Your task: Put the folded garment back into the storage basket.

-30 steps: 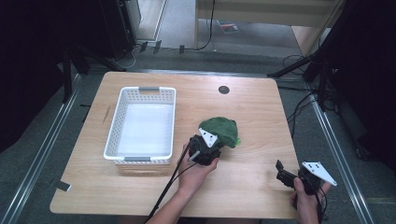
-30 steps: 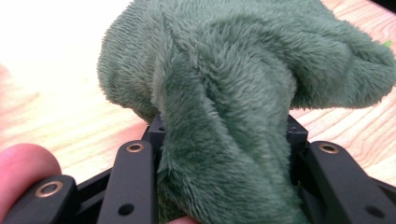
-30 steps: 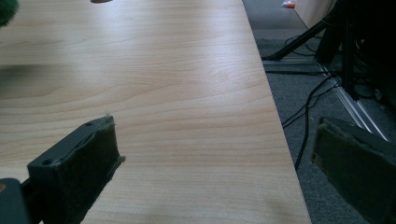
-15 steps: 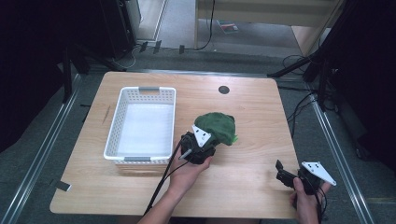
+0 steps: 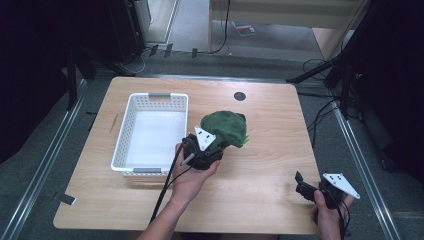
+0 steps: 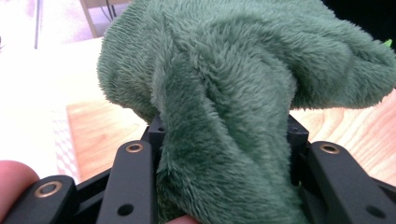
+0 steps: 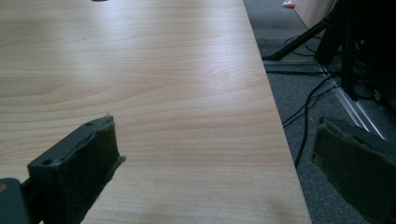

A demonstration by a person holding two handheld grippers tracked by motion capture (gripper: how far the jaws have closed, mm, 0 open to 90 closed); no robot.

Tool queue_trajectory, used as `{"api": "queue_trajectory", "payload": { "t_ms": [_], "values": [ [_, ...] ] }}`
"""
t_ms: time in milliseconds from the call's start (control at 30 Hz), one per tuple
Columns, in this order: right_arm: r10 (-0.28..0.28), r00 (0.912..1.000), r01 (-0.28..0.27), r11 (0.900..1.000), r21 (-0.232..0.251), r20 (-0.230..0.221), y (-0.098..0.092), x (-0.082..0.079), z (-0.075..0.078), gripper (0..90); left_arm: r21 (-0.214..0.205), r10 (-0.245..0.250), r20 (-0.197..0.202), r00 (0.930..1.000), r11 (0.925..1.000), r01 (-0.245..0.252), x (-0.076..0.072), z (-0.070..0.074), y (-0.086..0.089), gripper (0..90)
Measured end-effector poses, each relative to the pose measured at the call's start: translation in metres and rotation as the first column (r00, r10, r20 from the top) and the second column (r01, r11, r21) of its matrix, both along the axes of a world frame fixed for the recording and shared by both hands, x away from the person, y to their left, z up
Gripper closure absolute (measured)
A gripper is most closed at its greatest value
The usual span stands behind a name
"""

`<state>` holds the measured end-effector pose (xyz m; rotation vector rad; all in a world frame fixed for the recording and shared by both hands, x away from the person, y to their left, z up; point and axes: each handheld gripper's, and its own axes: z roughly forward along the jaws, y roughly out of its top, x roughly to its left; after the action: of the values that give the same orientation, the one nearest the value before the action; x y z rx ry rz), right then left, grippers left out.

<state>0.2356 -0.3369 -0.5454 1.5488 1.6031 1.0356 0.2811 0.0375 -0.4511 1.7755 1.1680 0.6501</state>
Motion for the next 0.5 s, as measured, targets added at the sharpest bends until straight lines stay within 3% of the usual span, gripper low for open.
{"api": "queue_trajectory", "payload": {
  "t_ms": [500],
  "values": [
    [-0.002,1.0000,0.002,1.0000,-0.003,-0.001,0.000,0.000,0.000,0.9,-0.015,0.051,0.023,0.9984,0.9986,-0.051,0.005,0.015,0.035,53.7]
  ]
}}
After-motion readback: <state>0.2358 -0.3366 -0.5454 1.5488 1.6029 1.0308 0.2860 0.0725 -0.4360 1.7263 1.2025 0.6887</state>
